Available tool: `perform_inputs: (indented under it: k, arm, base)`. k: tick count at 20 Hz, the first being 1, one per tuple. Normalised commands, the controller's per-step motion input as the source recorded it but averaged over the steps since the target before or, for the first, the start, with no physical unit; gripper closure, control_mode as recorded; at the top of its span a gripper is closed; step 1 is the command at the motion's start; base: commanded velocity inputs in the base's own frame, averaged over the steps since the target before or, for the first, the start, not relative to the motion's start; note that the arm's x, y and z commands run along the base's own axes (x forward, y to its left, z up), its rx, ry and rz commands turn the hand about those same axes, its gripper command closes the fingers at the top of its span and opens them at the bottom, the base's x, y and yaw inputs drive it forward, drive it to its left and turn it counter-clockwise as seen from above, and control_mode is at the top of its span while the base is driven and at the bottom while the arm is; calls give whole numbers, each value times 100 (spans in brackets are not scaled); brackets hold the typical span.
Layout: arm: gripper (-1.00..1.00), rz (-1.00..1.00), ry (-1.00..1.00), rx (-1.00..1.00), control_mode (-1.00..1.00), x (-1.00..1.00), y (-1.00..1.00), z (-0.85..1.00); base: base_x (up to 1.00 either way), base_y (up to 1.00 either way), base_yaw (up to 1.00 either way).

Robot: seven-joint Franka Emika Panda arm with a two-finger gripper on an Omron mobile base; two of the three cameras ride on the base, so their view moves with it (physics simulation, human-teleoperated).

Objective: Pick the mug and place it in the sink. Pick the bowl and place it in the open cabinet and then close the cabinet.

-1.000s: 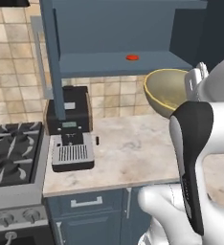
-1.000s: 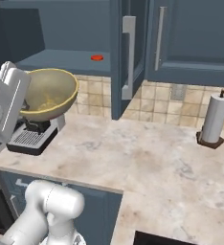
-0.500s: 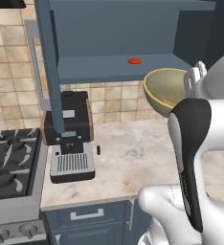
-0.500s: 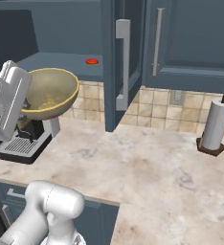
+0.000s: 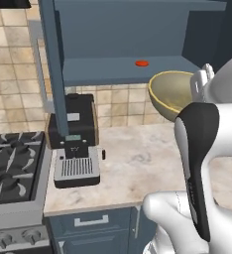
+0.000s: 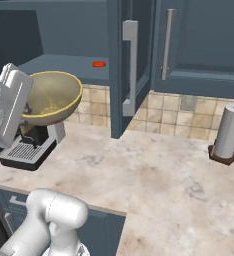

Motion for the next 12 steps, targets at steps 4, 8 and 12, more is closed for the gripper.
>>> perform_inputs:
  k: [4, 8, 12]
  arm:
    - [100, 0, 0, 0, 100, 0, 0, 0]
    - [100, 0, 0, 0, 100, 0, 0, 0]
    - [100, 0, 0, 0, 100, 0, 0, 0]
  base:
    - [24, -28, -7]
    - [27, -26, -16]
    - [24, -21, -18]
